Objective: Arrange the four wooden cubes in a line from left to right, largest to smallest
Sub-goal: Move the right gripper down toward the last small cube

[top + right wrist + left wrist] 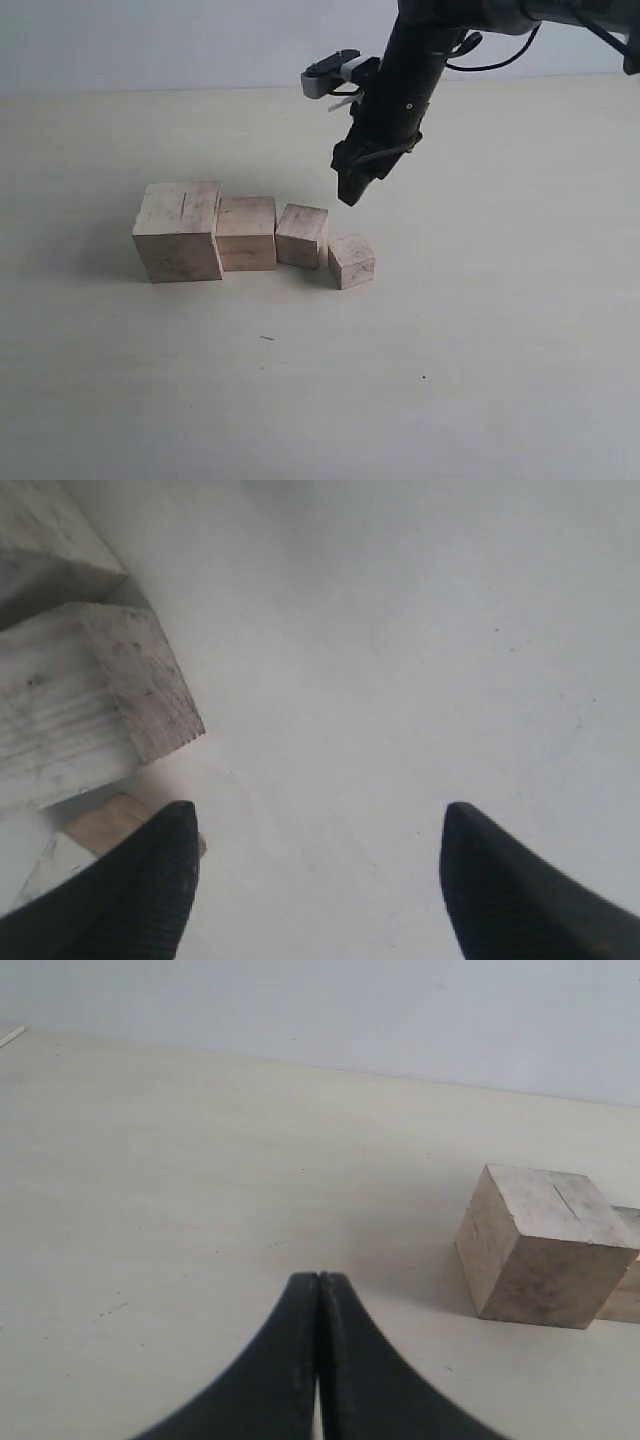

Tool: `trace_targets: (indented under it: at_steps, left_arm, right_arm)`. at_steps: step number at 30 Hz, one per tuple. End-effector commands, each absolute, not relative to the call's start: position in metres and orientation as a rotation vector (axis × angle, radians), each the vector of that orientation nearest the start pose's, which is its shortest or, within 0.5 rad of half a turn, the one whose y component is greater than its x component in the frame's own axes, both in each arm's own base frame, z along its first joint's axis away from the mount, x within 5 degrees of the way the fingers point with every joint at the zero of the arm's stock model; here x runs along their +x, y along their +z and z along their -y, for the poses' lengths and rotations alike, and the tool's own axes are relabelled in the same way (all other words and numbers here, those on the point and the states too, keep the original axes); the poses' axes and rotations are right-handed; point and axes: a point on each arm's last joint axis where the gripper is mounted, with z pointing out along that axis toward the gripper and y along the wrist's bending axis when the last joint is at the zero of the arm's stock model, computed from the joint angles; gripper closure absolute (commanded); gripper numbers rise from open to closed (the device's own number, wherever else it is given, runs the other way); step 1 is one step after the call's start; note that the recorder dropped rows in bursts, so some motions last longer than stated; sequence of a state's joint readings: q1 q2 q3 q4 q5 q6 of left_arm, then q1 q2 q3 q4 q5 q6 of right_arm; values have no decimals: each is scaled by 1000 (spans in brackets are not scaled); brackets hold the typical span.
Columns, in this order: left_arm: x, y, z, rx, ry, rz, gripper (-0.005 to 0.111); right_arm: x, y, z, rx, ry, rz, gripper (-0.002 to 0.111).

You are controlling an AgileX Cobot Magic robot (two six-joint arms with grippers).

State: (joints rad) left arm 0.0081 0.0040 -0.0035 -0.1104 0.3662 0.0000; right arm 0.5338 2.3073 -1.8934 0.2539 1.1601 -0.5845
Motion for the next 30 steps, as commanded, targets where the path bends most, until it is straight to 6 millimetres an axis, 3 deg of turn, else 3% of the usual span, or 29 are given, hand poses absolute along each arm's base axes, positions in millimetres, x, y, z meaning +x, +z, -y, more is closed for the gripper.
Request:
trace_targets:
  at_steps: [1,9,30]
  left_arm:
    - [53,181,3,-69,-106,-1841,107]
    - [53,181,3,-69,-106,-1841,107]
    - [53,181,3,-69,-106,-1841,107]
  right_arm:
    - [390,161,-258,-1496,387,-2676,43]
    - [388,139,-262,-1487,485,-2743,43]
    - [393,139,-266,-1442,489,-2686,43]
